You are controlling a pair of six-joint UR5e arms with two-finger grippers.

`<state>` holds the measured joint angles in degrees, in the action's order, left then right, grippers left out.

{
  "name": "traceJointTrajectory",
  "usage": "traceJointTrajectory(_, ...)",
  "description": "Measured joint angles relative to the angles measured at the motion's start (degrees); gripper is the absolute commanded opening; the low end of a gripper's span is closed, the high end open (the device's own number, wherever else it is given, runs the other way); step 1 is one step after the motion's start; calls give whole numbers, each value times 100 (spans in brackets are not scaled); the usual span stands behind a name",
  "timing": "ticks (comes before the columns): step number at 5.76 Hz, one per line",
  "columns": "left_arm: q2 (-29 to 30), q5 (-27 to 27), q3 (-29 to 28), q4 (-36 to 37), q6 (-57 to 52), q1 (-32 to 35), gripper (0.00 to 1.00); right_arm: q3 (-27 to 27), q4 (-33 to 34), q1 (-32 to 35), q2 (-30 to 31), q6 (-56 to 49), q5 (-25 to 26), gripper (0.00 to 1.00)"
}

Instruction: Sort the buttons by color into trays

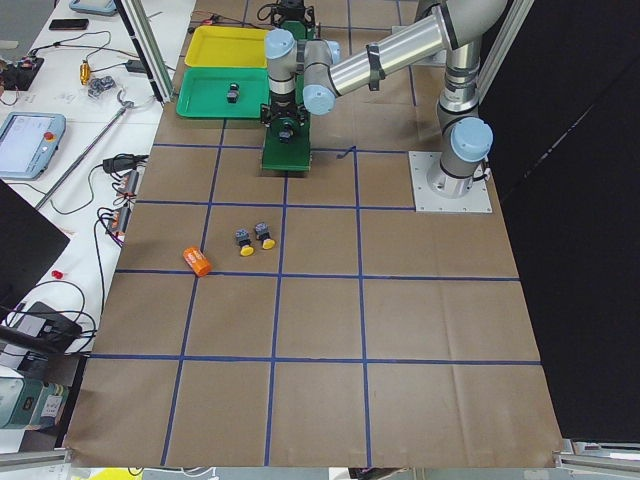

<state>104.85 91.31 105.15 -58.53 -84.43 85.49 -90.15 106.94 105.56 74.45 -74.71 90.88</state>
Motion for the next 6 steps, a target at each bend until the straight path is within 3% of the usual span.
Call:
traceJointTrajectory(3, 138, -5, -461, -156, 71, -1635, 98, -87, 41, 0, 5, 159, -15, 100)
traceJointTrajectory(6, 870, 19, -1159, -242, -314, -2436, 98, -113, 56, 2, 2, 206, -39, 100)
